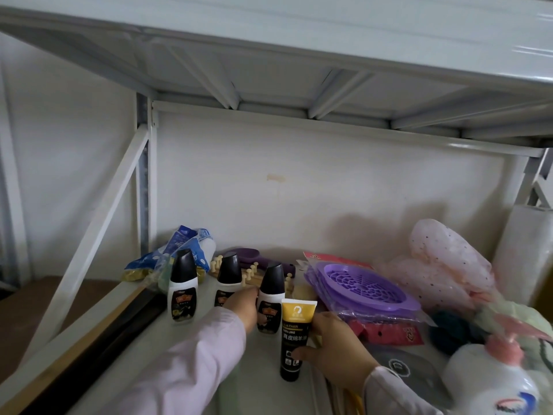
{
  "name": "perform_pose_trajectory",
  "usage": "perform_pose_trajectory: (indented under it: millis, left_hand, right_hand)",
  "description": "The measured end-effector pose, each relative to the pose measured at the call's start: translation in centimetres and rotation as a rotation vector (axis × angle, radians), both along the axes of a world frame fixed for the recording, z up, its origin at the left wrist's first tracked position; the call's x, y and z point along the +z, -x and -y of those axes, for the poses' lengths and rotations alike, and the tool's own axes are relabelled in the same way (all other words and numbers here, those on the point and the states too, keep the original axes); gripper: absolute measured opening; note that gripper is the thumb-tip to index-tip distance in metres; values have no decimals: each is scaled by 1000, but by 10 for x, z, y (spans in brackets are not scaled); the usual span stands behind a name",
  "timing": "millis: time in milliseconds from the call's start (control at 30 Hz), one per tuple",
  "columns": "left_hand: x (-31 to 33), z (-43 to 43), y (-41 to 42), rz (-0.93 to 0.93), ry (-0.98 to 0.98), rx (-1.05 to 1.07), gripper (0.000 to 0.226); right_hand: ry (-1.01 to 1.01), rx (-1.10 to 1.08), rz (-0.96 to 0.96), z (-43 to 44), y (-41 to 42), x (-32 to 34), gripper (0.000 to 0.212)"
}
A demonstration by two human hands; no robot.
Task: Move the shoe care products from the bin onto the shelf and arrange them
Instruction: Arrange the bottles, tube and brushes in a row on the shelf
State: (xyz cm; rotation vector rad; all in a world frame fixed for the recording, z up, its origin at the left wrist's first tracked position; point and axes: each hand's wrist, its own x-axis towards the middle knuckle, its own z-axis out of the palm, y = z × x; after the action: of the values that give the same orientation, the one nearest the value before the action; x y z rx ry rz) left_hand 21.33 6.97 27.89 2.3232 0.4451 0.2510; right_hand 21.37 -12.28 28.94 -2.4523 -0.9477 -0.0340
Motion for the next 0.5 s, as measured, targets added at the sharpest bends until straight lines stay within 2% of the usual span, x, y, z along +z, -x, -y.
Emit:
perform_pose_trajectory:
  millis: [100,200,300,367,500]
  left_hand:
    - [4,1,8,-49,-63,-33,6]
    - [10,-3,20,-72,-63,-89,38]
    - [15,-11,42,-31,-53,-140,54]
    - [15,-20,58,26,-122,-145,49]
    - [16,-38,92,194,-157,-135,24]
  right_hand:
    - [-20,-9,-18,-1,0,-1,31]
    - [-27,-23,-29,-1,1,-2,29]
    - [-34,-29,-16,-3,2,-1,32]
    - [-48,-32,-32,-5,4,-2,30]
    - [-69,-37,-72,-13,6,-5,31]
